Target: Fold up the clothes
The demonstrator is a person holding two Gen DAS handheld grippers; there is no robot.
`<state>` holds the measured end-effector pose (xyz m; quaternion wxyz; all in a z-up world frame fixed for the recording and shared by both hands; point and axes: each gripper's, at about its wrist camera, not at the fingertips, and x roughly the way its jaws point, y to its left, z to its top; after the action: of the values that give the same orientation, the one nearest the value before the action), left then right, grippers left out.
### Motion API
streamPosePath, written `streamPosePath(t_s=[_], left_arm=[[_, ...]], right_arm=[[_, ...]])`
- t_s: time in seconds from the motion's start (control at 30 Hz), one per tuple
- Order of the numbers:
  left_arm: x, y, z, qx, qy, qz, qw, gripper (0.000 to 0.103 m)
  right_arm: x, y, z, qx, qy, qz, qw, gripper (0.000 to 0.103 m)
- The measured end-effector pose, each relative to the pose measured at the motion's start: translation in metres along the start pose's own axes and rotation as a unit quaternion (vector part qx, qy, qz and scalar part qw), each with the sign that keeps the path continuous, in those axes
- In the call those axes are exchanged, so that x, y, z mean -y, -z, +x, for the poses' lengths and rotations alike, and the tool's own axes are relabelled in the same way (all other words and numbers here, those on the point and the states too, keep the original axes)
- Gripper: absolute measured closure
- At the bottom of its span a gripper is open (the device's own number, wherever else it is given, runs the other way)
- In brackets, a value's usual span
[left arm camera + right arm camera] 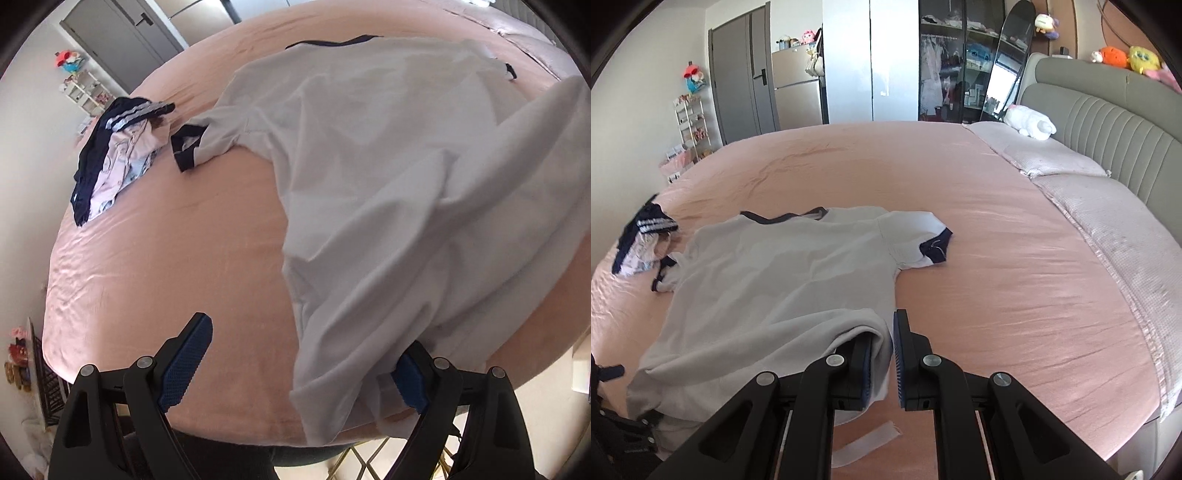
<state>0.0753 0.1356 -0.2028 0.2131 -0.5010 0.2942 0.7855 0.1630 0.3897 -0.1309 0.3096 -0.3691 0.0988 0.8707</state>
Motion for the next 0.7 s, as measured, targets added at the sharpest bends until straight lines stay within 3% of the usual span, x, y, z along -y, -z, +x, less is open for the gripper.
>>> streamPosePath(t_s=[0.07,0.2,0.3,0.43,0.57,0.63,0.7], left_arm=[[-0.011,0.002,-0.004,0.007,0.025,-0.020,0.9995,0.014],[-0.017,0.003,0.004,-0.009,-0.007,-0.027,0.9996,0.014],[-0.021,0.003,0.012,-0.030,-0.006,-0.027,0.9992,0.013],[-0.026,0.003,0.025,-0.064,0.020,-0.038,0.9971,0.012],[-0.040,0.004,0.032,-0.073,0.058,-0.076,0.9927,0.013],[-0.047,0.005,0.029,-0.063,0.078,-0.095,0.9904,0.021],[-0.053,0.004,0.020,-0.038,0.091,-0.106,0.9894,0.066]], right_arm=[[-0.001,0.008,0.000,-0.004,0.010,-0.013,1.000,0.095],[0.003,0.019,0.001,-0.009,0.013,-0.012,1.000,0.095],[0.009,0.025,0.006,-0.015,0.014,0.001,1.000,0.095],[0.014,0.034,0.012,-0.026,0.019,0.003,0.999,0.095],[0.018,0.043,0.016,-0.038,0.010,0.015,0.999,0.095],[0.021,0.048,0.019,-0.044,-0.002,0.032,0.999,0.094],[0.024,0.052,0.023,-0.053,-0.014,0.050,0.997,0.094]])
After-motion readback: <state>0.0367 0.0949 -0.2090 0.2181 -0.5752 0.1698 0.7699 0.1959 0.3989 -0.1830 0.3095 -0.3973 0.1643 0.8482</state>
